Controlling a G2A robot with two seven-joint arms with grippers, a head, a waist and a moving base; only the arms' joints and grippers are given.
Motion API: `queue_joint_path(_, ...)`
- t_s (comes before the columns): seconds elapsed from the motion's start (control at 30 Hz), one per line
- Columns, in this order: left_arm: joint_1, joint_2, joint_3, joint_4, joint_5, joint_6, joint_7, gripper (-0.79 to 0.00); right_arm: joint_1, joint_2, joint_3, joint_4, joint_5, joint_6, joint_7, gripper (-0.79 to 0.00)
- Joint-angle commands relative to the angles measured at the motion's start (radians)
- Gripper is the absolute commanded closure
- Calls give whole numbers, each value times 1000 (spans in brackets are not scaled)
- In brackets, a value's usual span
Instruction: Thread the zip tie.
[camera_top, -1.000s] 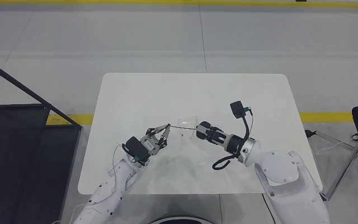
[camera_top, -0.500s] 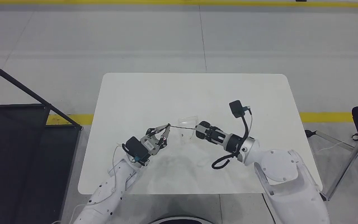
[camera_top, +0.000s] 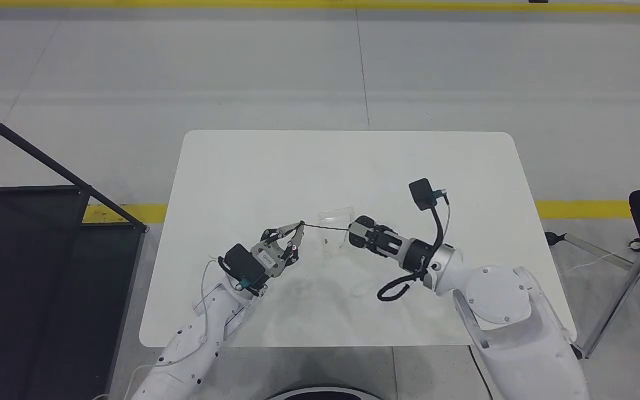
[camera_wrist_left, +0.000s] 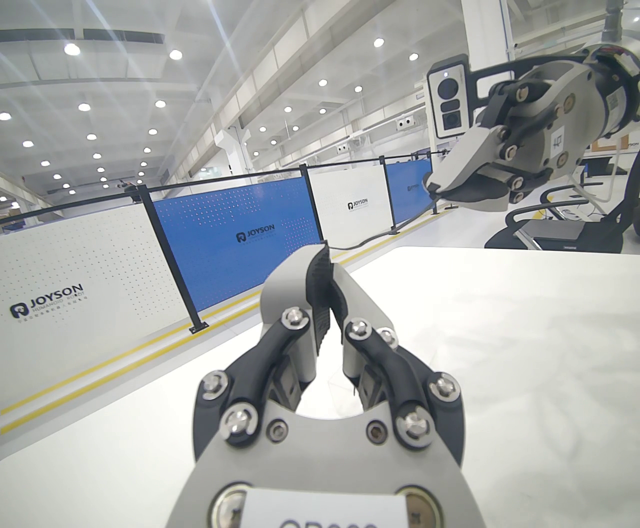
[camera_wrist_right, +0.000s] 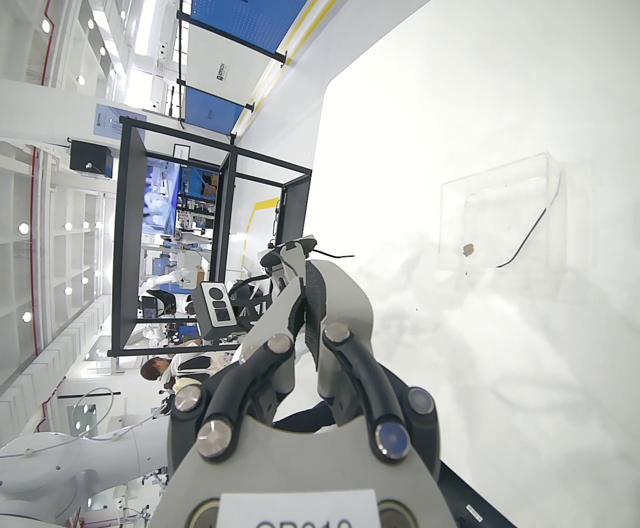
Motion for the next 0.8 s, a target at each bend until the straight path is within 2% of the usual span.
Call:
queue_joint_path(0.0,0,0,0,0,0,0,0,0,2,0,-1,1,2,2,1,0)
queue_joint_path(0.77,0,0,0,0,0,0,0,0,5,4,7,7,13,2,2,0)
